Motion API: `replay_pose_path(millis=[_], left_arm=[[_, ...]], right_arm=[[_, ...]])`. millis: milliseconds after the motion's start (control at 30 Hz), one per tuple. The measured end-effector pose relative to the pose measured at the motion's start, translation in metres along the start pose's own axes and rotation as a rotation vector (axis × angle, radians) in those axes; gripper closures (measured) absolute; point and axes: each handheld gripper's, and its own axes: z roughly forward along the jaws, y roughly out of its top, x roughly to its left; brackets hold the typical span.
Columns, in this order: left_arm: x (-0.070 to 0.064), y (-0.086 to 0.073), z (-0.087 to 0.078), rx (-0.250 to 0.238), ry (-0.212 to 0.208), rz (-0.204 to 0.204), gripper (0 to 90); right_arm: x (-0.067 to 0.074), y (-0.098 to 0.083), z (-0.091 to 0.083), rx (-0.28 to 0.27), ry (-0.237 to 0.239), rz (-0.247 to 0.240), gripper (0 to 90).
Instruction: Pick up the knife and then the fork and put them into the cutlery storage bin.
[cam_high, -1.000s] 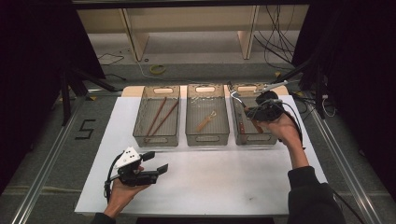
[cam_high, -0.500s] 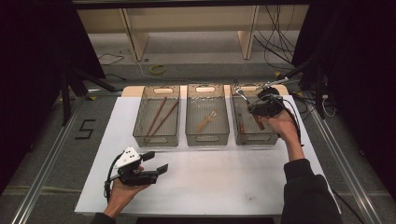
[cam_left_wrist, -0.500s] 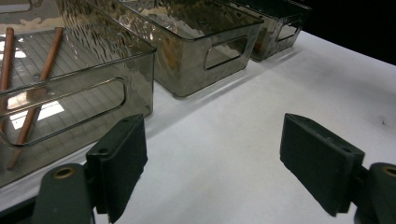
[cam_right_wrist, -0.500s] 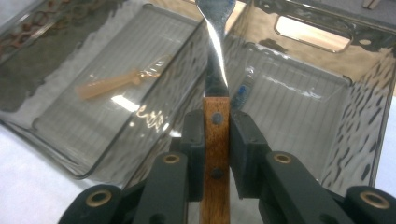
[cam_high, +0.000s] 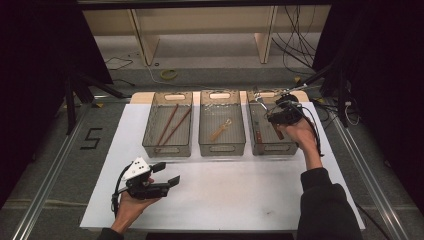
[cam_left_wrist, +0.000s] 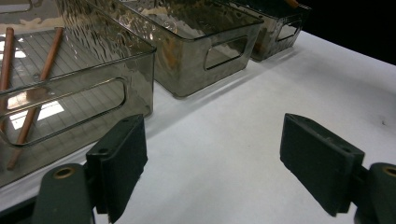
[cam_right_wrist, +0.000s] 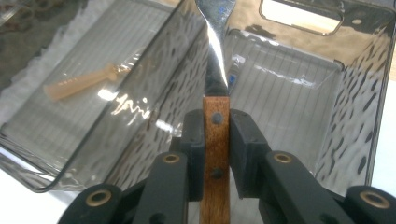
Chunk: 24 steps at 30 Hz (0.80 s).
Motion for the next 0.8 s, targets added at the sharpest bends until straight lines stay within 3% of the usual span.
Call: replay_pose_path(millis=[800], left_arm=[[0.0, 0.0, 0.0, 0.002, 0.0, -0.001, 22.2]], right_arm=[[-0.003, -0.011, 0.016, 0.061, -0.001, 0.023, 74.9]])
